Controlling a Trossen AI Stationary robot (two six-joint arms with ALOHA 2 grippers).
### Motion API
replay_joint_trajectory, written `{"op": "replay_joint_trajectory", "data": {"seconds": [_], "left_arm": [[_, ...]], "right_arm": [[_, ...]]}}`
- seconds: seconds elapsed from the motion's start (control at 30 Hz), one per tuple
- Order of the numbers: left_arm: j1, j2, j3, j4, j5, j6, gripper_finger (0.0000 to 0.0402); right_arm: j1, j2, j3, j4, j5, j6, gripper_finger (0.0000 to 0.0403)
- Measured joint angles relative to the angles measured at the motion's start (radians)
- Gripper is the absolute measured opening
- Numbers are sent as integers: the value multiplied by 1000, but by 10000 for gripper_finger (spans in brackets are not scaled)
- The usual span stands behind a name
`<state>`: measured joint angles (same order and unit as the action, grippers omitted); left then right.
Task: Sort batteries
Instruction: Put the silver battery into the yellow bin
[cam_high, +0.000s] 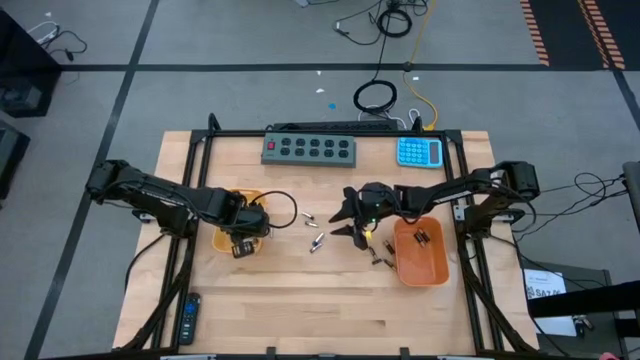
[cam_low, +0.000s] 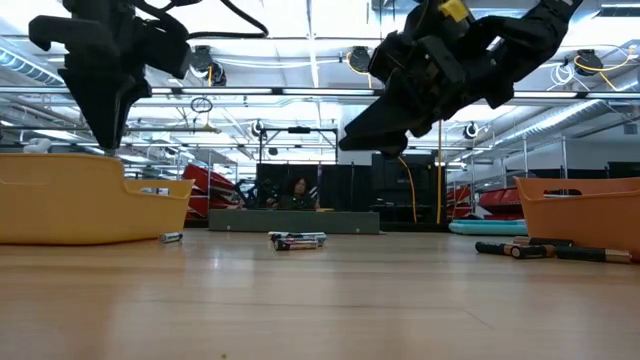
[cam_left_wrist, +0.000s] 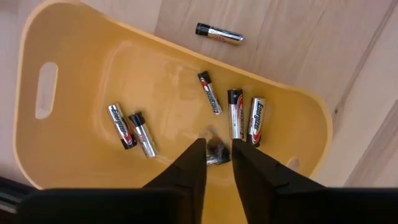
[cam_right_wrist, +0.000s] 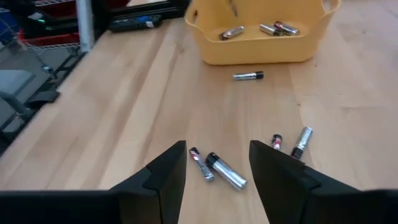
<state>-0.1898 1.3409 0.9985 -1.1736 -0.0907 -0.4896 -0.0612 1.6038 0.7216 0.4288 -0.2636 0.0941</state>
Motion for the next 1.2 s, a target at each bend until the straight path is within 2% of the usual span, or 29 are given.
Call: {"op": "replay_joint_trajectory", "data": {"seconds": [0.07, 0.23, 0.43, 0.73, 1.07, 1.2], "left_arm": [[0, 0, 0, 0, -5, 2, 103], [0, -1, 0, 3, -30, 28, 128], [11, 13, 0, 130, -53, 81, 143], [48, 176, 25, 322, -38, 224, 148], [105, 303, 127, 471, -18, 342, 234], [138, 346, 127, 515, -26, 367, 240]], "right_arm": [[4, 16, 0, 2, 32, 3, 166], [5, 13, -1, -4, 33, 14, 166], [4, 10, -1, -6, 32, 14, 166], [4, 7, -1, -24, 32, 8, 166], [-5, -69, -6, -132, 87, -64, 166], [-11, -95, -40, -93, 87, -80, 166]]}}
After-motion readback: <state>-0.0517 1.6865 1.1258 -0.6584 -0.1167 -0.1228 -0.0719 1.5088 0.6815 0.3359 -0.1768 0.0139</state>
